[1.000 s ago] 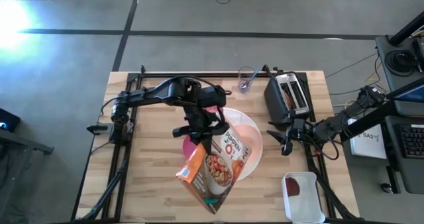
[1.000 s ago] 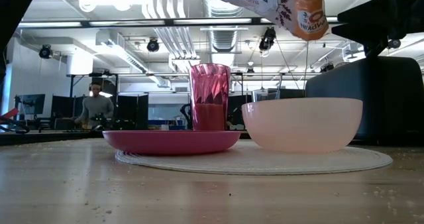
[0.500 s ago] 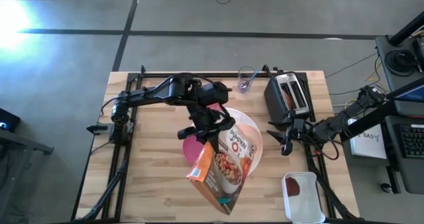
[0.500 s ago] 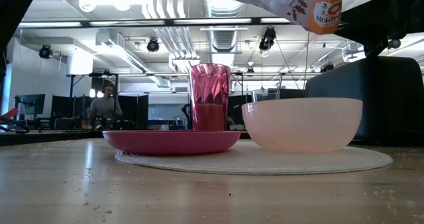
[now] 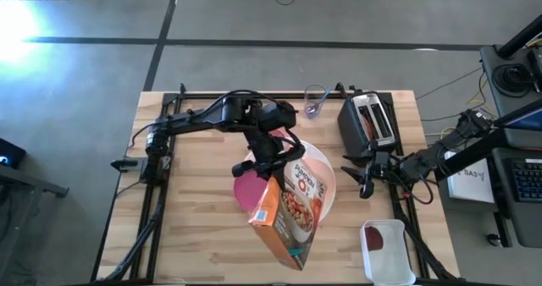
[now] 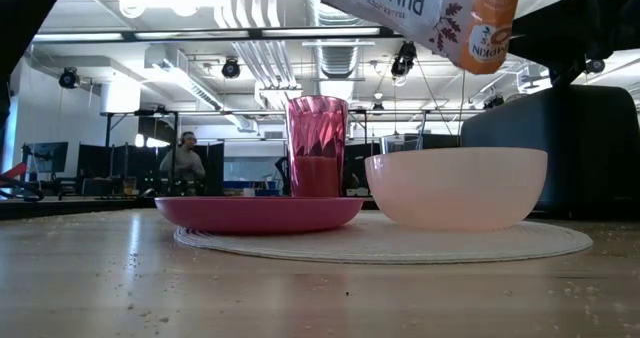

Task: Arrange a breakfast setting
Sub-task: Pour the cereal into the light orange bowl

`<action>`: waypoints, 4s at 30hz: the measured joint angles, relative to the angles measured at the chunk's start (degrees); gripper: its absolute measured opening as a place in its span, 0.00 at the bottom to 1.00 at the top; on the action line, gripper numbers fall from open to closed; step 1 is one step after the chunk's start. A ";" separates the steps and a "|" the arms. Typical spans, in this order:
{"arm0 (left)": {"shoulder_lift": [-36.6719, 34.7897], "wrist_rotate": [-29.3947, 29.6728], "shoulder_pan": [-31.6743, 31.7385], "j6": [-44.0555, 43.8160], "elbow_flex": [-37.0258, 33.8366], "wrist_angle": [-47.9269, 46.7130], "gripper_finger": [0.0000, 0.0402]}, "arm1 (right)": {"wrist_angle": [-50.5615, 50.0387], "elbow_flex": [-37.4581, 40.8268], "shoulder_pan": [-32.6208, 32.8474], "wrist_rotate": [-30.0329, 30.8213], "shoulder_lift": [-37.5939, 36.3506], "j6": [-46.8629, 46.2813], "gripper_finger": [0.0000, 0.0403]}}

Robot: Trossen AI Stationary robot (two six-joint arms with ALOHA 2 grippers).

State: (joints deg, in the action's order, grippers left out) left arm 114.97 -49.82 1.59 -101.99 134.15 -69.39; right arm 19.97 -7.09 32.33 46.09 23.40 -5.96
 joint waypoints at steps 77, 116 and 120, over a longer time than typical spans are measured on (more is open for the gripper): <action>1.15 -4.00 0.37 -13.30 0.04 4.71 0.00 | 0.01 0.00 0.01 0.02 0.00 0.00 0.44; 2.44 -8.21 2.92 -15.98 -0.04 3.83 0.00 | -0.01 0.00 -0.01 0.04 0.00 0.00 0.44; 2.44 -8.04 3.91 -15.83 -0.04 3.85 0.00 | 0.01 0.00 -0.01 0.02 0.00 0.00 0.44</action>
State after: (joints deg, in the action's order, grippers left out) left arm 117.40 -57.87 5.50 -117.82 134.10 -65.54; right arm 19.99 -7.09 32.32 46.11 23.40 -5.96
